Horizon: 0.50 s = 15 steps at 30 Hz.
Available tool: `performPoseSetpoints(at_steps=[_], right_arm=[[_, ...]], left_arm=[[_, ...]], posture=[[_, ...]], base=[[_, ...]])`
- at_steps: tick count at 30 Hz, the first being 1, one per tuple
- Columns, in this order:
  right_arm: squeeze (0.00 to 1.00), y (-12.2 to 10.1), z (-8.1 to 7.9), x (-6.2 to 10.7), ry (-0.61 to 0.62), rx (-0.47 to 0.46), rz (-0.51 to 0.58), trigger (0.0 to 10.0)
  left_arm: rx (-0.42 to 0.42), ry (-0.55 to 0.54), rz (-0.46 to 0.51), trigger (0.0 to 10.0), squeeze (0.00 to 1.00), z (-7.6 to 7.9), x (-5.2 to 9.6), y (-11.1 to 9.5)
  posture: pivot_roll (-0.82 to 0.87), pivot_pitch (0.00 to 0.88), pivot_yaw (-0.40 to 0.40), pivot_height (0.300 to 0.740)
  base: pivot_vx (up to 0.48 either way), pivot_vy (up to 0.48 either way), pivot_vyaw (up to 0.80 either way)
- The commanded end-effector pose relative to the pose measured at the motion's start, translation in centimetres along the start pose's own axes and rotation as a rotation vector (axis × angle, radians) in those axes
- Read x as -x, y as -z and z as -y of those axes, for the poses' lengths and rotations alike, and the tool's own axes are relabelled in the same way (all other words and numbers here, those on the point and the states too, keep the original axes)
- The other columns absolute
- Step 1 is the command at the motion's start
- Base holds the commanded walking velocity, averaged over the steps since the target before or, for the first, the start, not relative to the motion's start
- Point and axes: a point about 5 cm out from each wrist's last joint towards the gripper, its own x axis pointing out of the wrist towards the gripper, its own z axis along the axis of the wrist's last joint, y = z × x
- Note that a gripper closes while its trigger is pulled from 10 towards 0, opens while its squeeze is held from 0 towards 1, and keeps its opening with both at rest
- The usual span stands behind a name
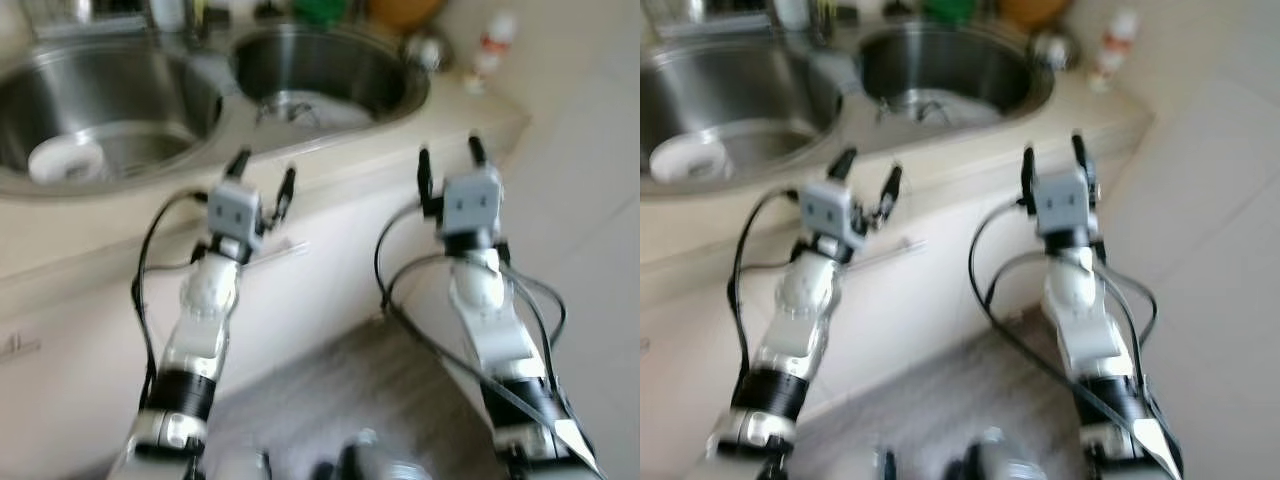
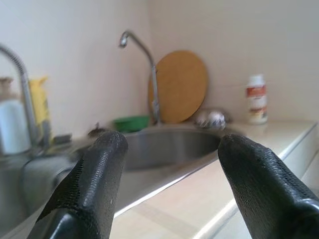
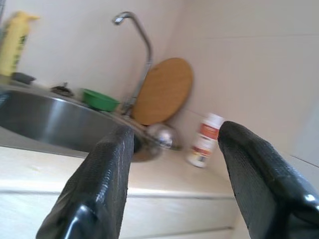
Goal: Kitchen organization
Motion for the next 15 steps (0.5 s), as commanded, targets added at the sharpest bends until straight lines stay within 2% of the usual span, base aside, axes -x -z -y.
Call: performPoseSetpoints(at_steps=[1,7,15], right_arm=[[0.0,0.11,1.07,0.15,0.03,0.011,-0.001,10.0],[0.0,0.11,1.05,0.22,0.035,0.007,-0.001,10.0],[0.0,0.21,1.09,0.31,0.039,0.008,-0.006,10.0]], left_arm=[[0.014,0.031,0.016,10.0,0.0,1.09,-0.3,-0.24],[0.013,0.035,0.017,10.0,0.0,1.09,-0.23,-0.28],[0.035,0.04,0.008,10.0,0.0,1.19,-0.22,-0.14]], posture=[[0.16,0.0,-0.063,0.74],[0.16,0.0,-0.059,0.74],[0.16,0.0,-0.058,0.74]], base=[[0.0,-0.458,-0.8],[0.0,-0.407,-0.8],[0.0,0.0,-0.8]])
